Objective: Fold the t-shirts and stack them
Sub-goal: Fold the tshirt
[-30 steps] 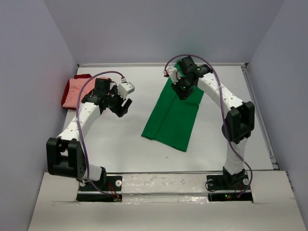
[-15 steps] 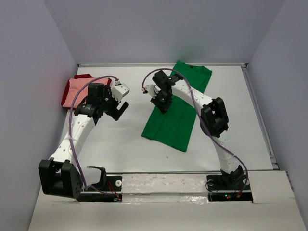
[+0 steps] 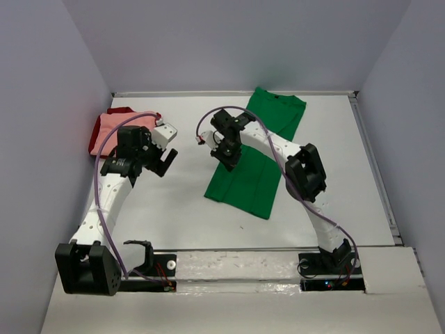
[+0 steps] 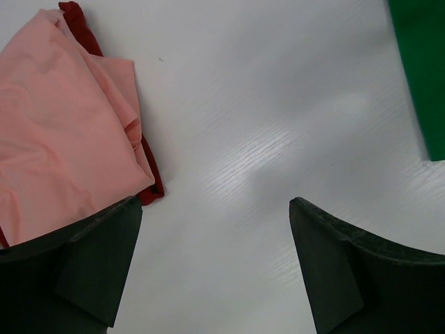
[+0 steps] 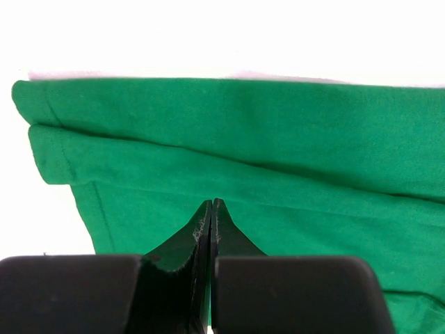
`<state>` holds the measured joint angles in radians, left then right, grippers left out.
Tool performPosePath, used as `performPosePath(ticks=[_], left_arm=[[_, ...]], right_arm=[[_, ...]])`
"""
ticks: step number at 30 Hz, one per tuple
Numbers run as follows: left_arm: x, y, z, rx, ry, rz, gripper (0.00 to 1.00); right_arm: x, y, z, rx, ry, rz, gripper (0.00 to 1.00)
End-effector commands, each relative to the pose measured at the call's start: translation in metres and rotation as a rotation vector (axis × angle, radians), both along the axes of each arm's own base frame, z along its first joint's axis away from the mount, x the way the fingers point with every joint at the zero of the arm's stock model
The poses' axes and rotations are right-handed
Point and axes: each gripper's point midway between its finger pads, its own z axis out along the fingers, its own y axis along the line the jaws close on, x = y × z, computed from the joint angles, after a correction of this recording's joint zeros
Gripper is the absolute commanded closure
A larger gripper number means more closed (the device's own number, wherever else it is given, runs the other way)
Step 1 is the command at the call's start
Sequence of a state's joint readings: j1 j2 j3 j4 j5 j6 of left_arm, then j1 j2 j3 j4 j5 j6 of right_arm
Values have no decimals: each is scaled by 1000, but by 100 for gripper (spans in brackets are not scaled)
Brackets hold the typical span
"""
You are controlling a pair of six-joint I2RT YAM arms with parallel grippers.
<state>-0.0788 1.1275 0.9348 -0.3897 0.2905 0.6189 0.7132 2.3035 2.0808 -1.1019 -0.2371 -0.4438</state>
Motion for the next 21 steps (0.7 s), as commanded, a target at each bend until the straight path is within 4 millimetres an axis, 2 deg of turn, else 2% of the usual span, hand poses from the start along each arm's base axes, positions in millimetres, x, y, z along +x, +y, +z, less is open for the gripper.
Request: performPosePath(ticks=[1,12,21], left_arm=[[0,1,11,-22,-52,8,1],[-3,8,12,-16,-62,22,1],[-1,7,11,-14,-55,19,1]], right_arm=[[-1,18,26,55,-37,24,100],[3,43,15,53,-59,73,100],[5,45,-3,36,-44,77,100]])
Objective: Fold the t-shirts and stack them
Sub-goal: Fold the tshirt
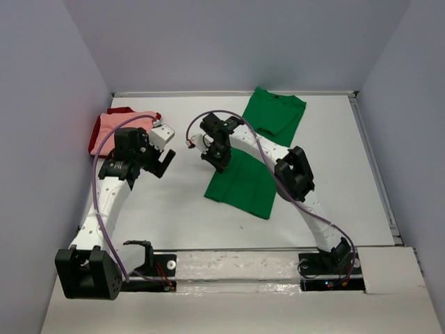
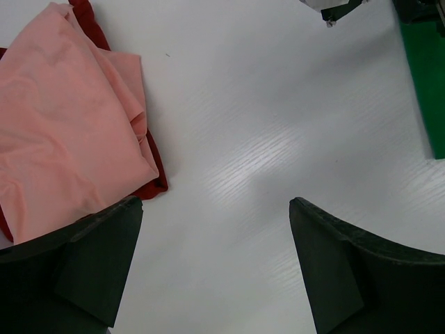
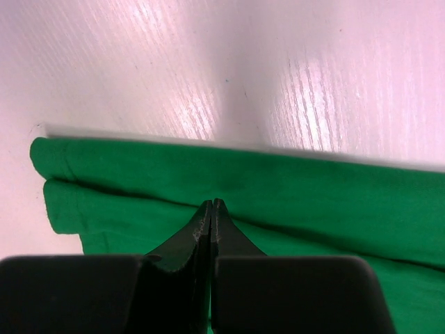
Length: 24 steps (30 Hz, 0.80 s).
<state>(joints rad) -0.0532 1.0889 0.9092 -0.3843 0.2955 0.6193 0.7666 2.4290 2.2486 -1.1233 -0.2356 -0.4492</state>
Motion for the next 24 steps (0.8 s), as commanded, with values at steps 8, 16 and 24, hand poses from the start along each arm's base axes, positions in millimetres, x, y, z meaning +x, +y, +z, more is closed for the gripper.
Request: performPosePath(ticks=[8,16,24], left_arm=[[3,-1,7,-11,-31,-5,1],[4,-2,8,-17,-35,-9,1],[4,-3,9,-19,-38,-11,1]], right_arm=[[-5,-1,-7,-10,3,19,100],[-10,-9,-16,-38,13,16,100],[-15,-18,-15,-65,12,13,100]])
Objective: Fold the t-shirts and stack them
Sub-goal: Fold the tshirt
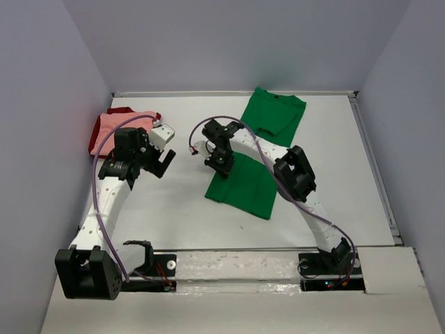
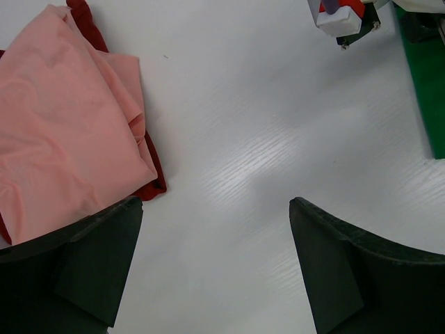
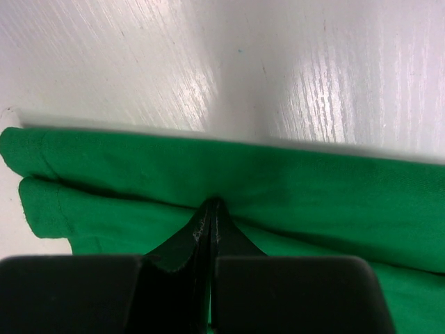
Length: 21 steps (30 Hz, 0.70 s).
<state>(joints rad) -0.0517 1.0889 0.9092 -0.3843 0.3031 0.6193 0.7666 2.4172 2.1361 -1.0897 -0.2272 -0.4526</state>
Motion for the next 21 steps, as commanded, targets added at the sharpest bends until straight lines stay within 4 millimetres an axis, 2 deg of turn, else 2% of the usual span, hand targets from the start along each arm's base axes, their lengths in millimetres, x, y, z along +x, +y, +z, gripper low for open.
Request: performPosePath(ticks=[1,21], left_arm=[[4,-2,10,-16,-39,-9,1],[3,-8,17,-42,-55,-28,1]], right_arm=[[-3,-5,13,-12,-35,10,100],[-26,-44,32,-82,-57,-31,100]])
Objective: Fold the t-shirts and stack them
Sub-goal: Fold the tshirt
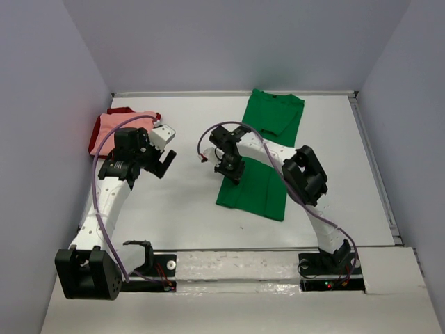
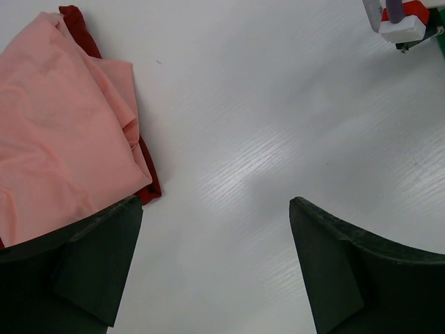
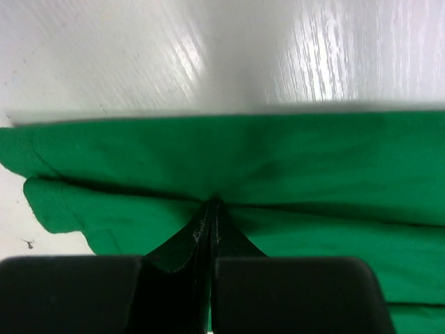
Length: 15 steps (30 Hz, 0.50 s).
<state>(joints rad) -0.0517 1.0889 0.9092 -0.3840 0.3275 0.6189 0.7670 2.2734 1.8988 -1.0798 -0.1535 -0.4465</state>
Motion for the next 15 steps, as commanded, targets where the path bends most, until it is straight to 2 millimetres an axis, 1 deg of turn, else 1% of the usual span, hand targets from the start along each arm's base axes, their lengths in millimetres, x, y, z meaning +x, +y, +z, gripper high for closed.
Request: performPosePath(ticks=[1,5,9,12,13,15], left_arm=[[4,-4,18,-28,-59,-10,1],[4,-6,20,-35,-63,-17,1],[3,-7,22,-40,-67,-23,1],[2,-7,21,-40,-67,-23,1],[2,-7,22,-40,-71,-23,1],[1,-7,20,-40,-67,-26,1]], right_arm=[[0,-3,33,29,-72,-12,100],[-3,-9,43,26,-89,-21,100],[-6,-19,47,-3,-102,-28,100],[-13,-29,46,-23,-97,-32,100],[-20,-37,46,-39,-94,-36,100],[-28,-45,46,-47,-85,-40,100]])
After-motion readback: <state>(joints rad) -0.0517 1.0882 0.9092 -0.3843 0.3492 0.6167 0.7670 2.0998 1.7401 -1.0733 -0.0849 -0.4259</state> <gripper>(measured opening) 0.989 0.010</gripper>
